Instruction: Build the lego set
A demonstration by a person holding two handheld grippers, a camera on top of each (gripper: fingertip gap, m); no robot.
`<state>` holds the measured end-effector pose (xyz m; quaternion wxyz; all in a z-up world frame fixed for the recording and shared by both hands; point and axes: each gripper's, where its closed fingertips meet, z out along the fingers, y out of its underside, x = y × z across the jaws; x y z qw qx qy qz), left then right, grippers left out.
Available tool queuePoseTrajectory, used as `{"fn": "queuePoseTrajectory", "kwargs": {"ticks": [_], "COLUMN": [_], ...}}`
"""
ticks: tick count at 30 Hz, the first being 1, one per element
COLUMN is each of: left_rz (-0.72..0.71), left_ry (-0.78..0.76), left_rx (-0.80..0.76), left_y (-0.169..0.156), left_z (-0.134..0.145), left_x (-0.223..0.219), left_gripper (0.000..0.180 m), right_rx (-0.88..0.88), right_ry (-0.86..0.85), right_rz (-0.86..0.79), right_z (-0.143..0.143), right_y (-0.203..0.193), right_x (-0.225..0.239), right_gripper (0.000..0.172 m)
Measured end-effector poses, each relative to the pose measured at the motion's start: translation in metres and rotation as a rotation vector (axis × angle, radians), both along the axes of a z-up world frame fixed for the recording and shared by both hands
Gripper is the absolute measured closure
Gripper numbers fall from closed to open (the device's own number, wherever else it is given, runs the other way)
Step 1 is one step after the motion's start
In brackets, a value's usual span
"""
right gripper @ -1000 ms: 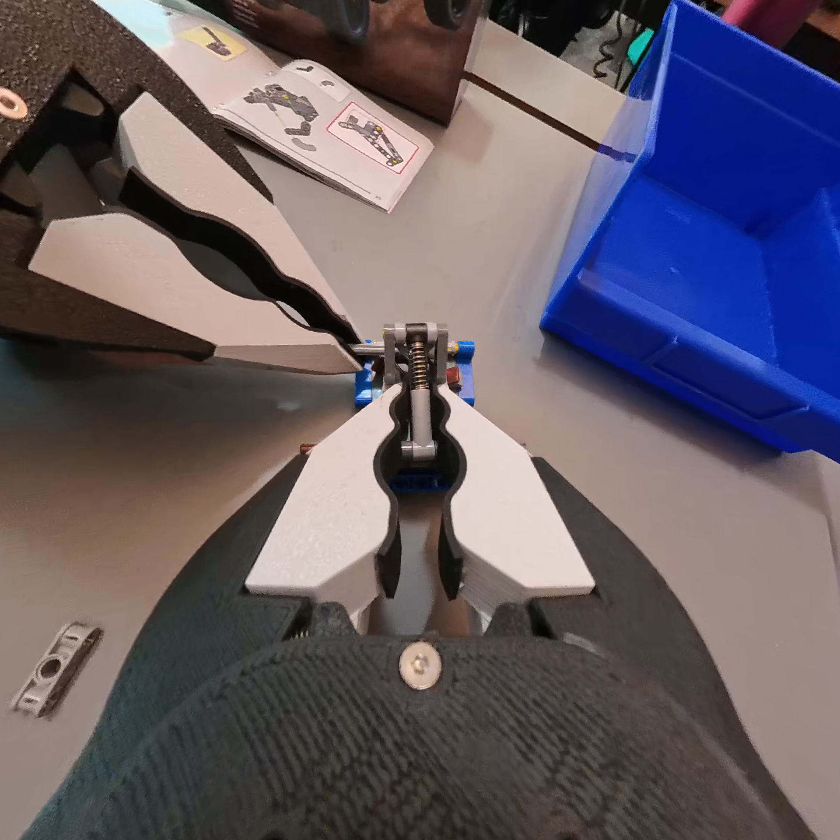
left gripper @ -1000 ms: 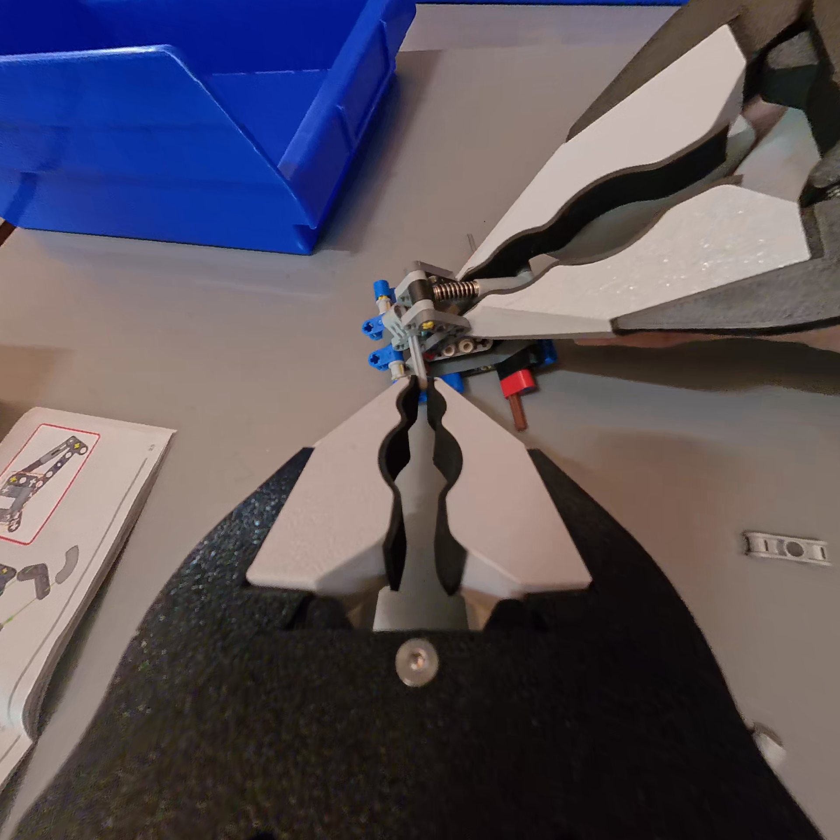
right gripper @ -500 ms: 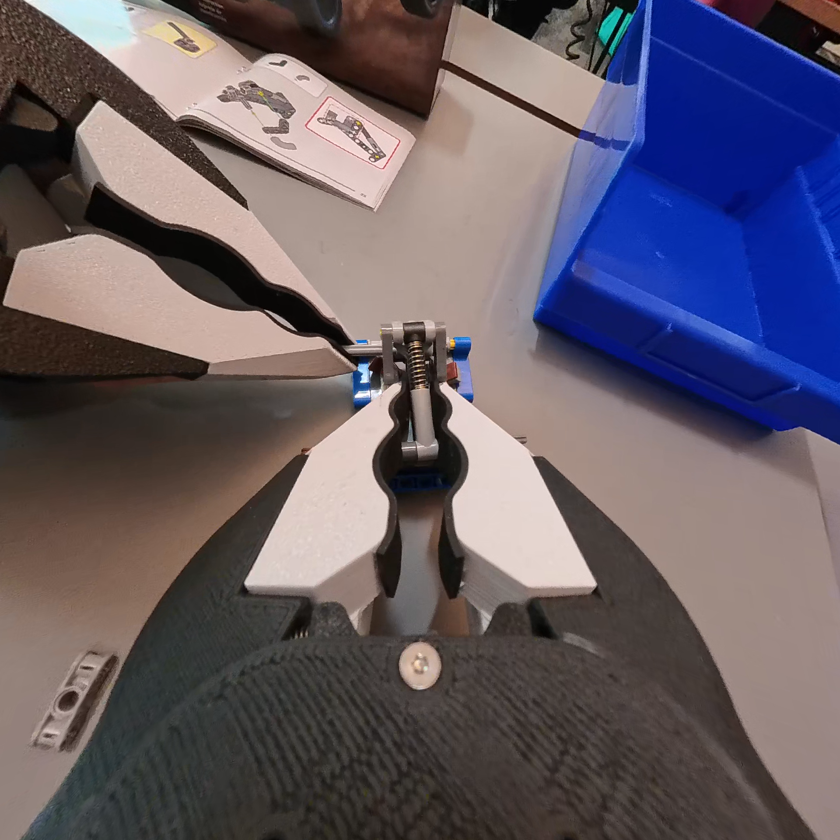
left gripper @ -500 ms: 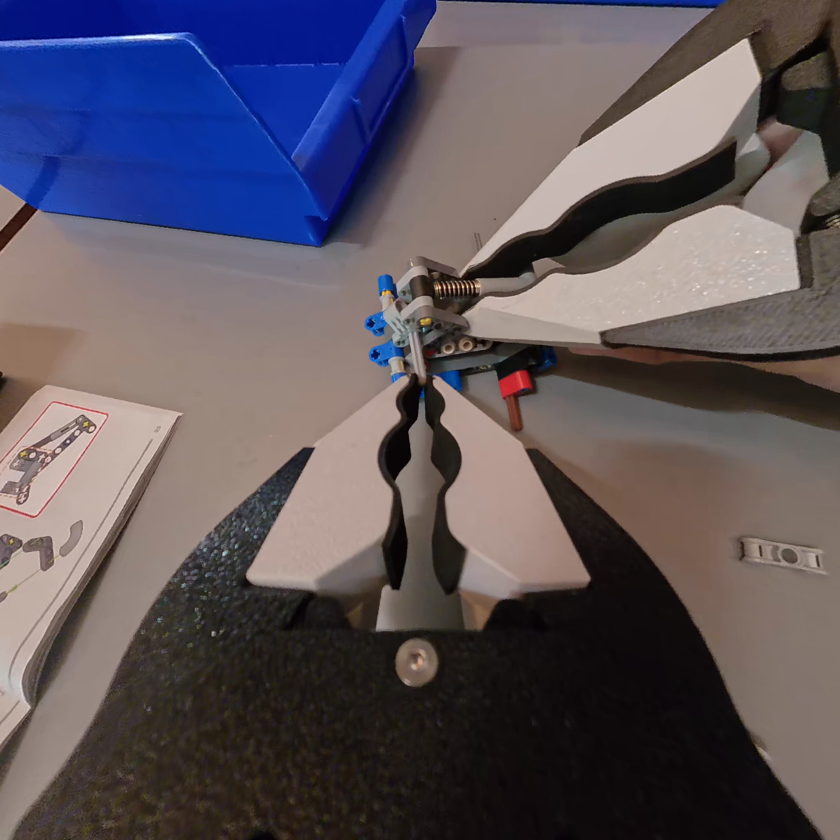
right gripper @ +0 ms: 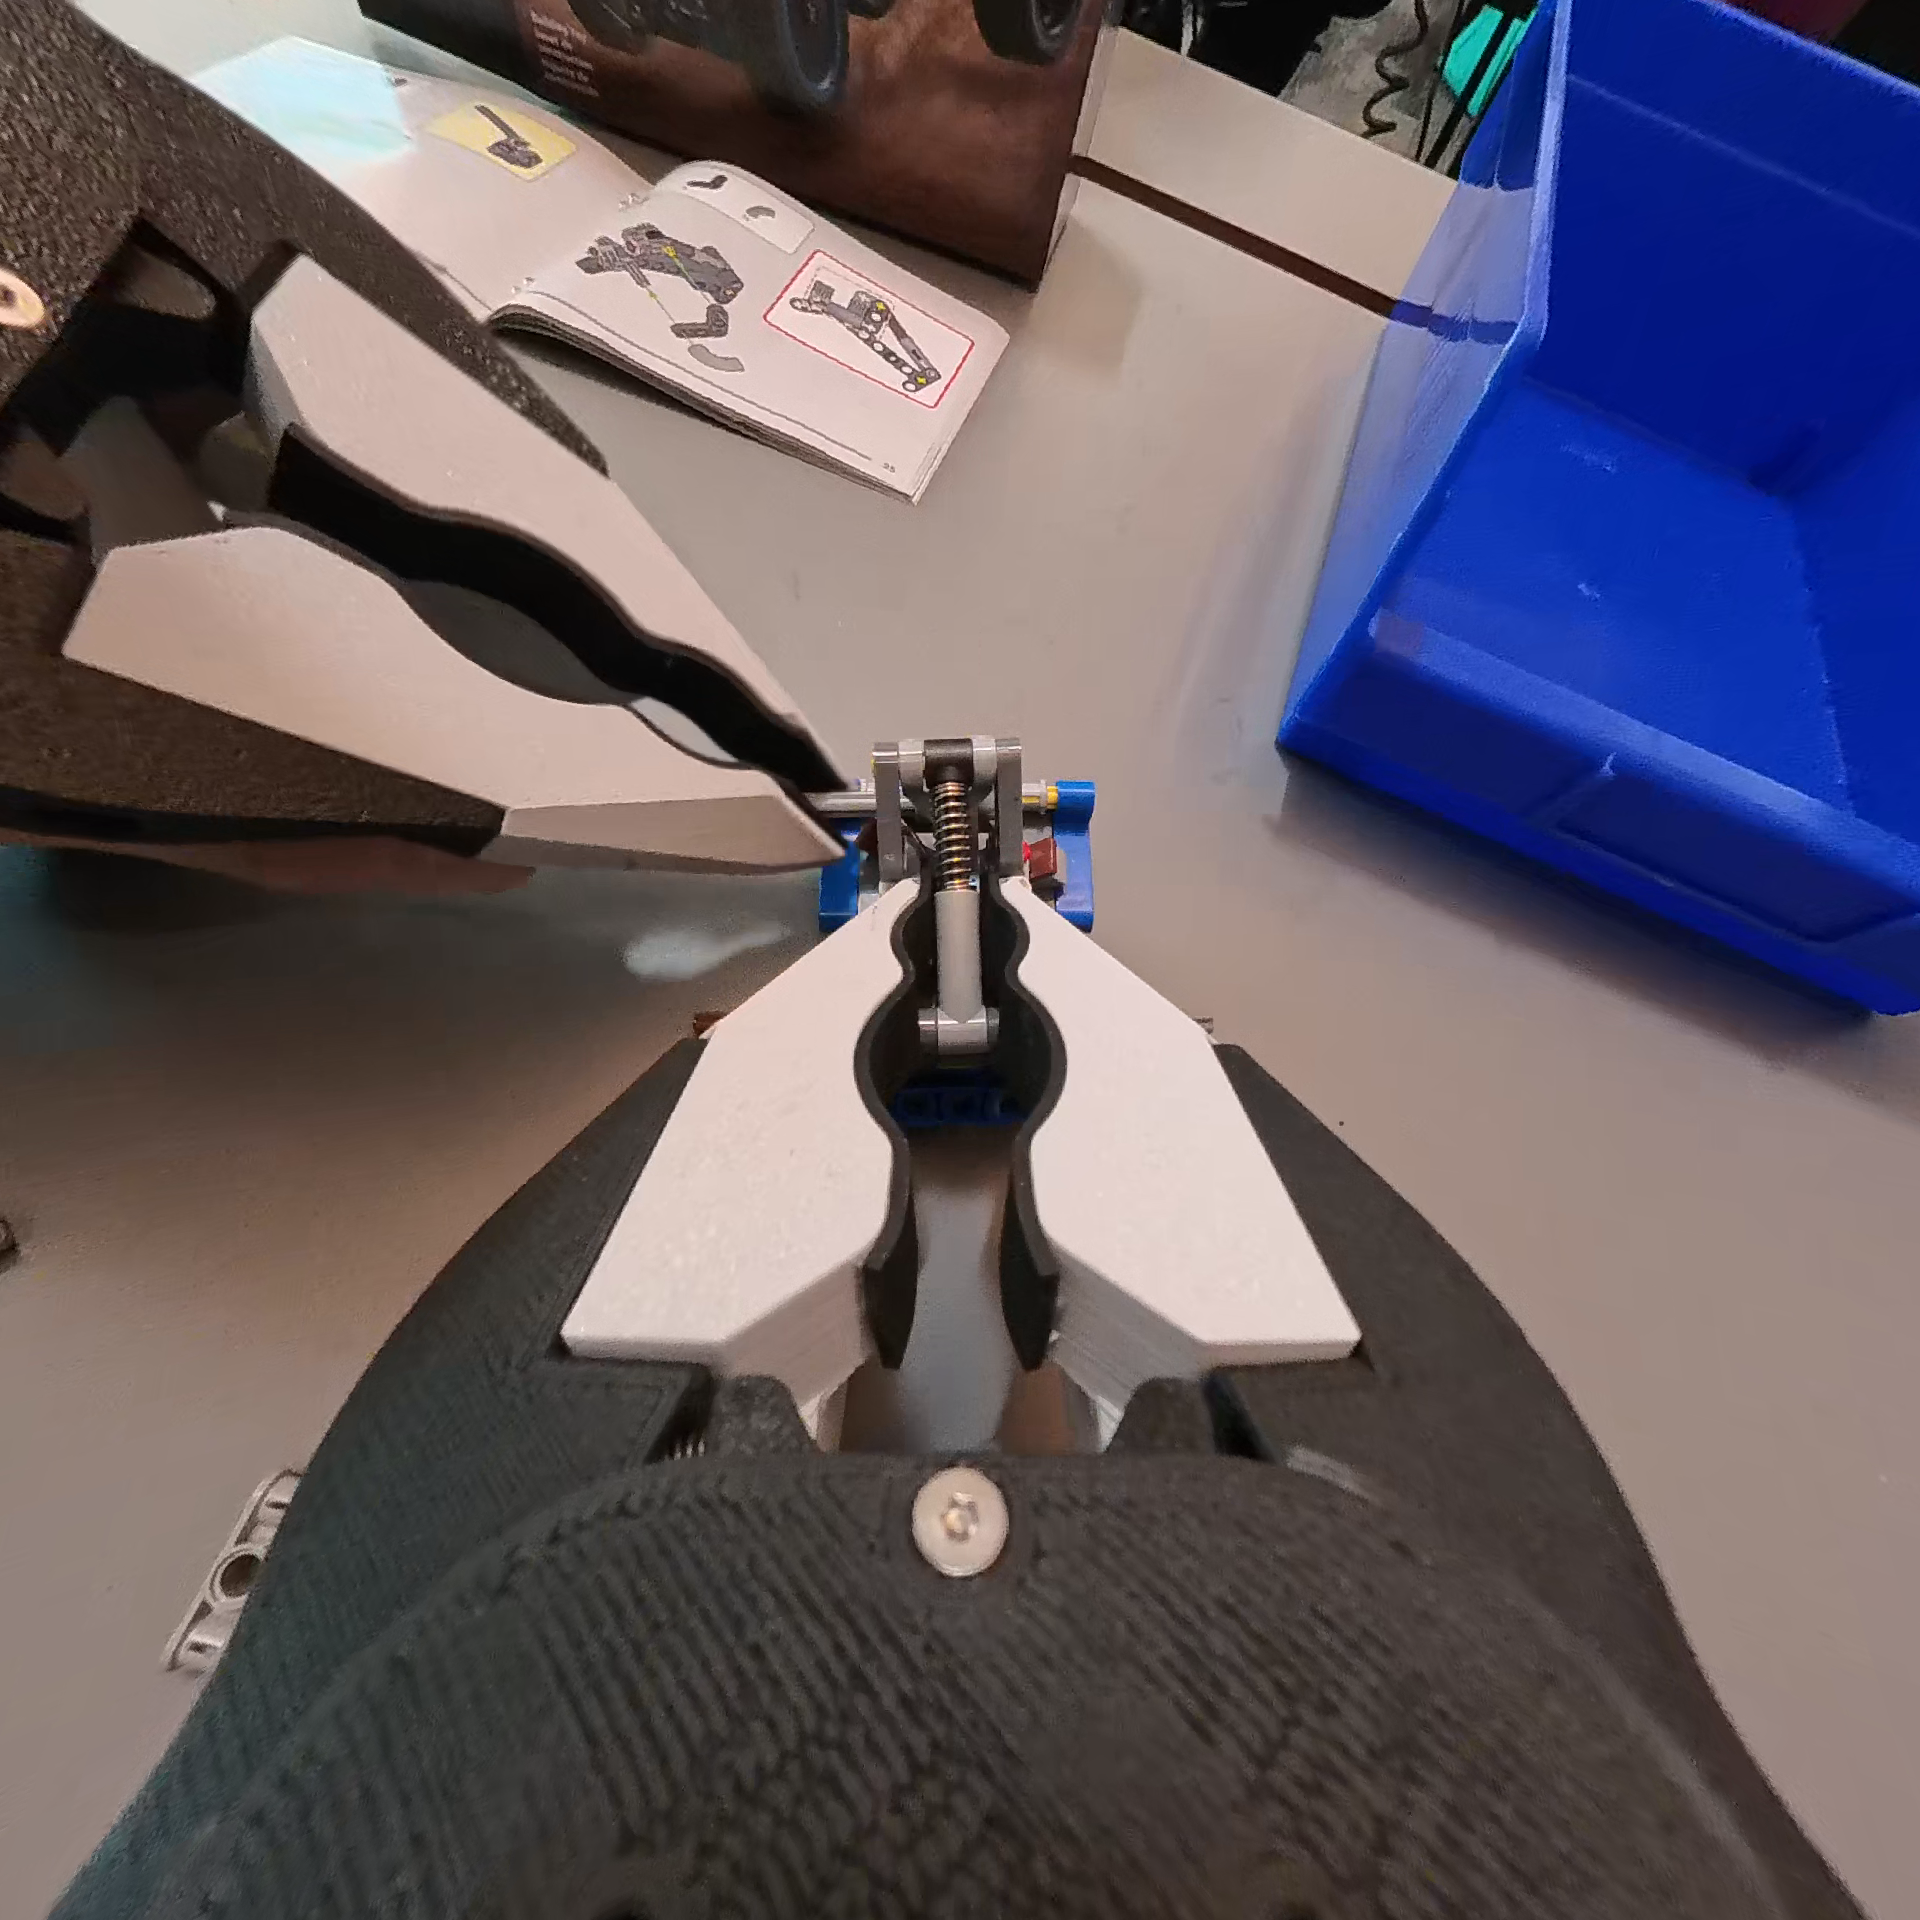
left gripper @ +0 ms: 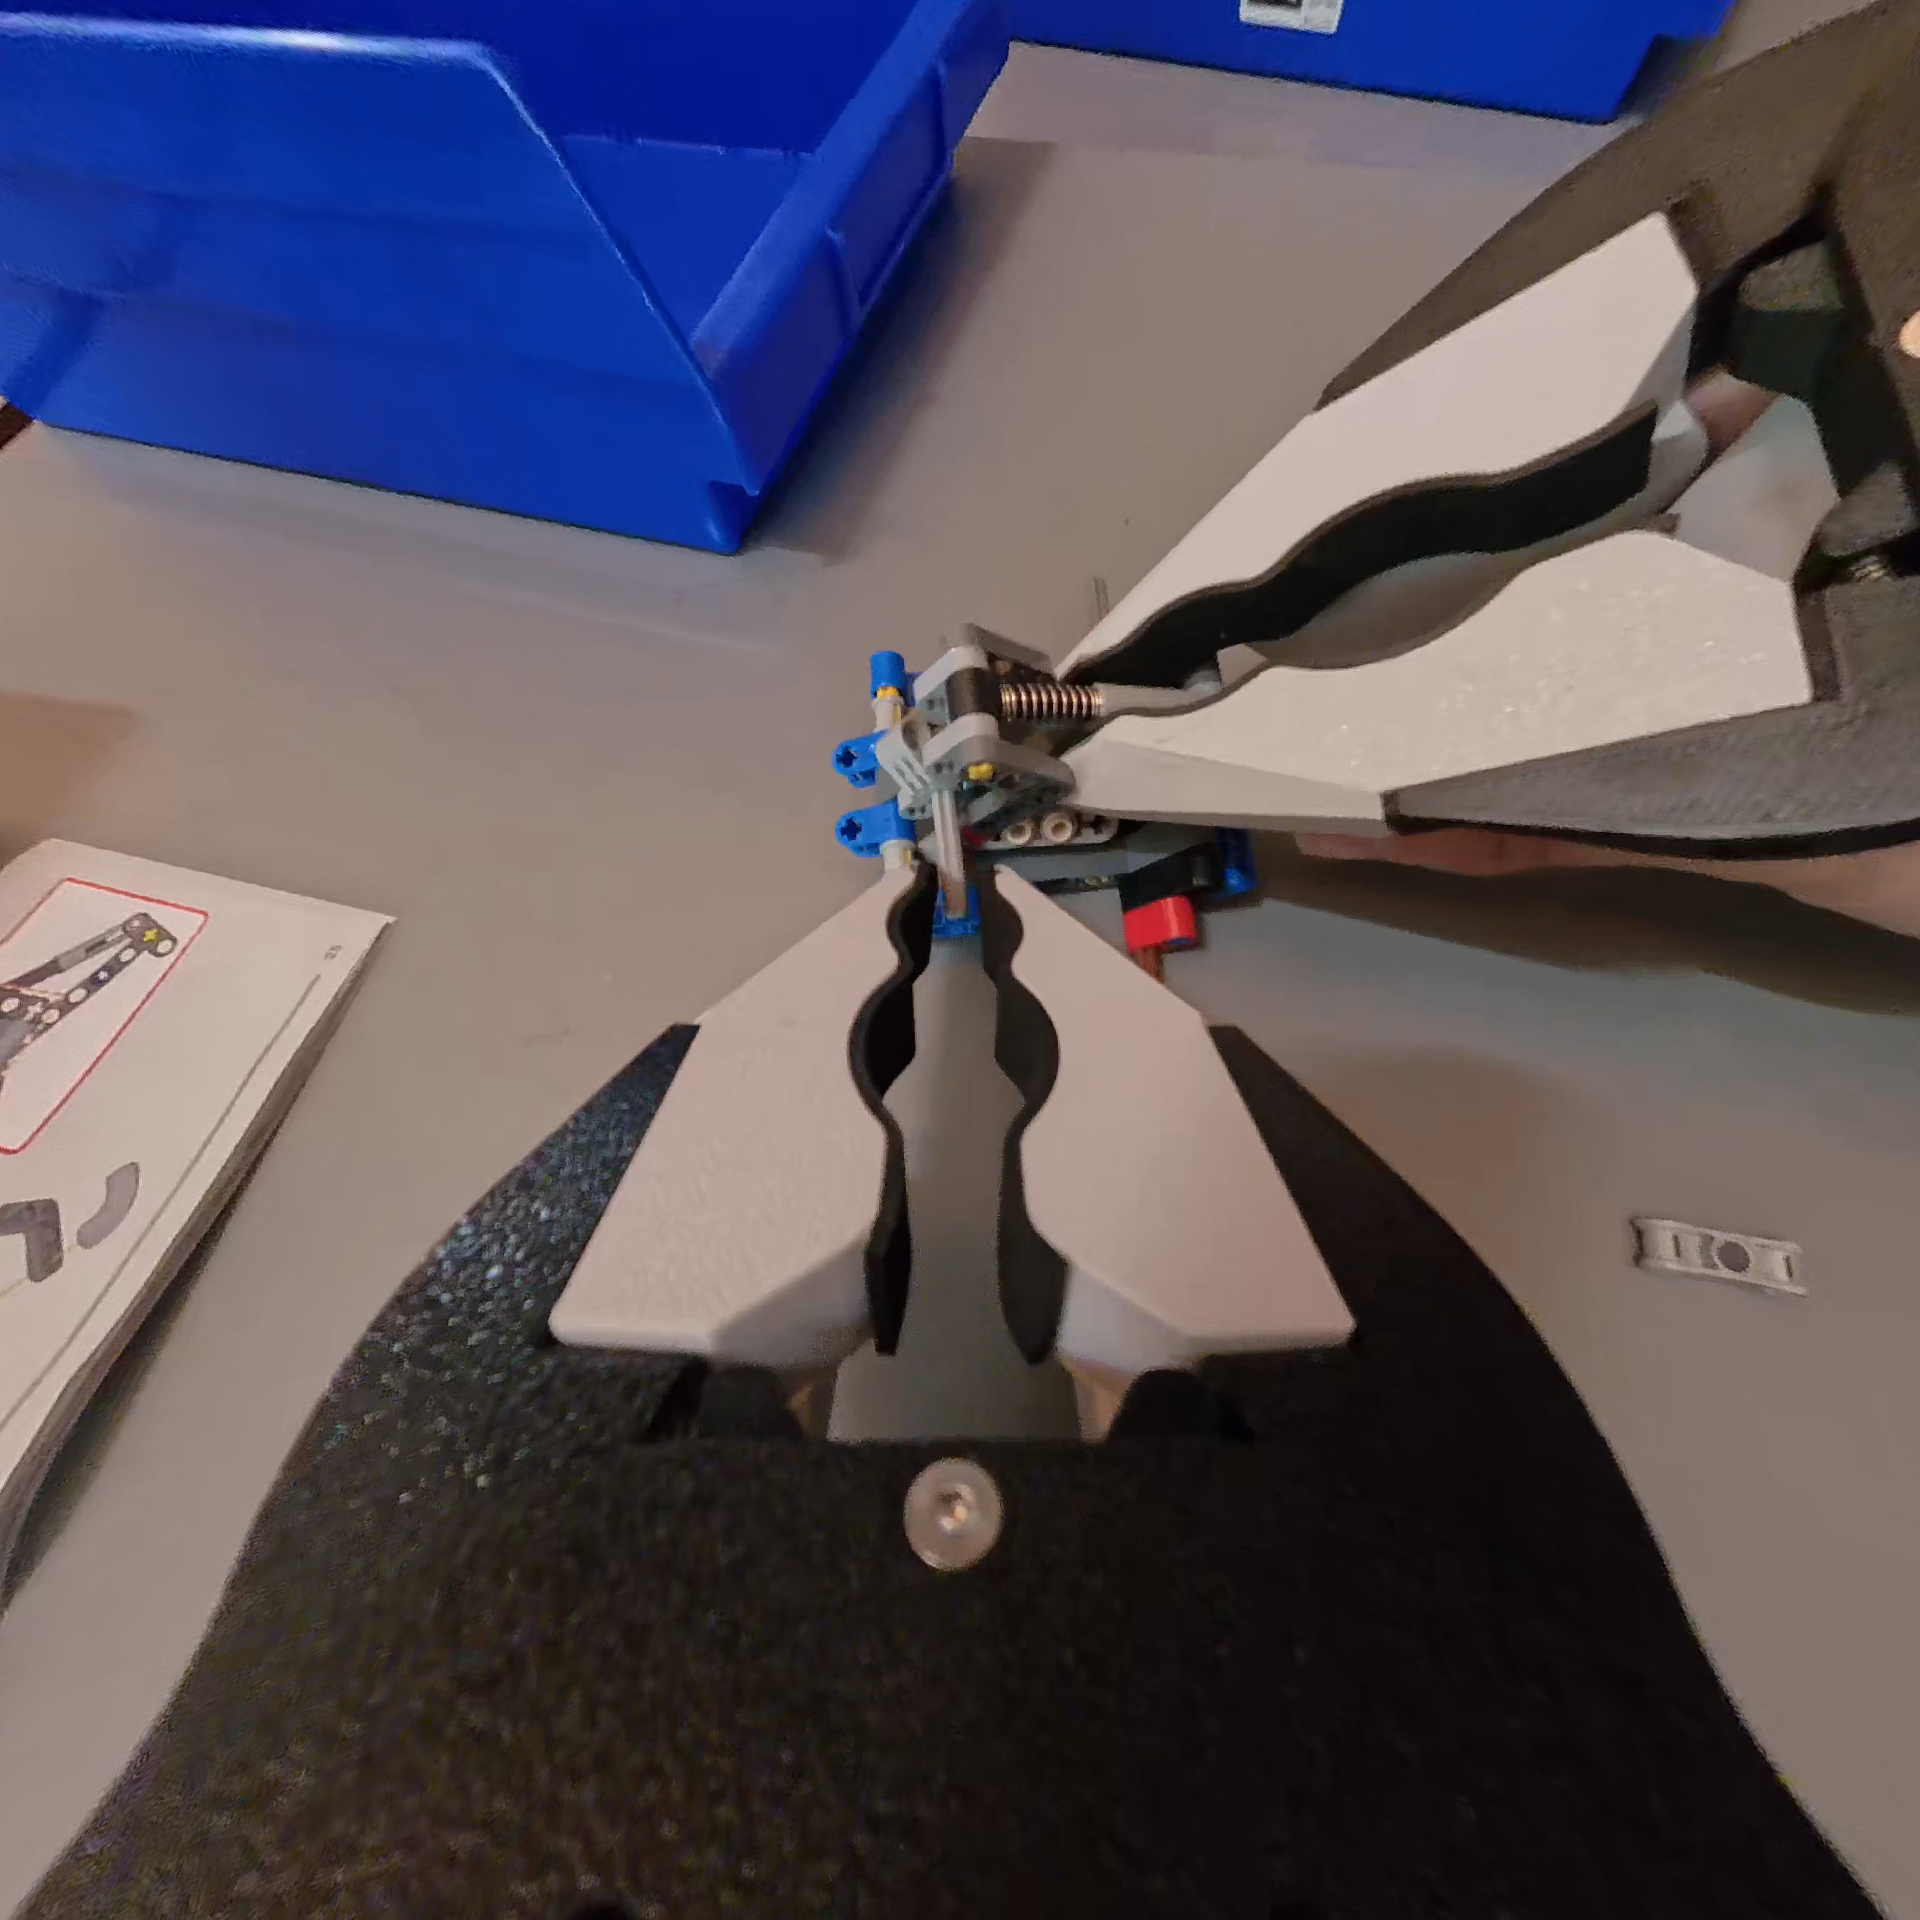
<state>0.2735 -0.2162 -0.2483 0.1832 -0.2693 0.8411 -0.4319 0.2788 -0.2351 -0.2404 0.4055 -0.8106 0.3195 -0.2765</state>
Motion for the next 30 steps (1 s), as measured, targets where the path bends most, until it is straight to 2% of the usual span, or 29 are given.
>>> {"fn": "queuePoseTrajectory", "kwargs": {"ticks": [1,8,24,28,30], "left_rz": [0.006,0.008,0.037,0.022,0.007], "left_ry": [-0.006,0.042,0.080,0.055,0.070], "left_rx": [-0.002,0.002,-0.046,-0.027,0.006], "left_y": [-0.0005,0.0015,0.0062,0.0063,0.0053], "left_z": [0.0008,-0.0018,-0.0020,-0.0022,-0.0073], "left_x": [0.0014,0.0041,0.0004,-0.0010,-0.0027], "left_gripper": [0.178,0.179,0.179,0.179,0.173], "right_rx": [-0.003,-0.038,-0.009,0.028,0.018], "right_ry": [-0.004,-0.028,-0.003,0.028,0.020], "right_rz": [0.001,-0.057,-0.051,-0.024,-0.027], "right_z": [0.0001,-0.0006,-0.0008,-0.0005,-0.0006], "right_y": [0.0002,0.0006,0.0026,0.0049,0.0052], "right_x": [-0.0002,0.0031,0.0030,0.0004,0.0003], "right_gripper": [0.166,0.165,0.165,0.166,0.166]}}
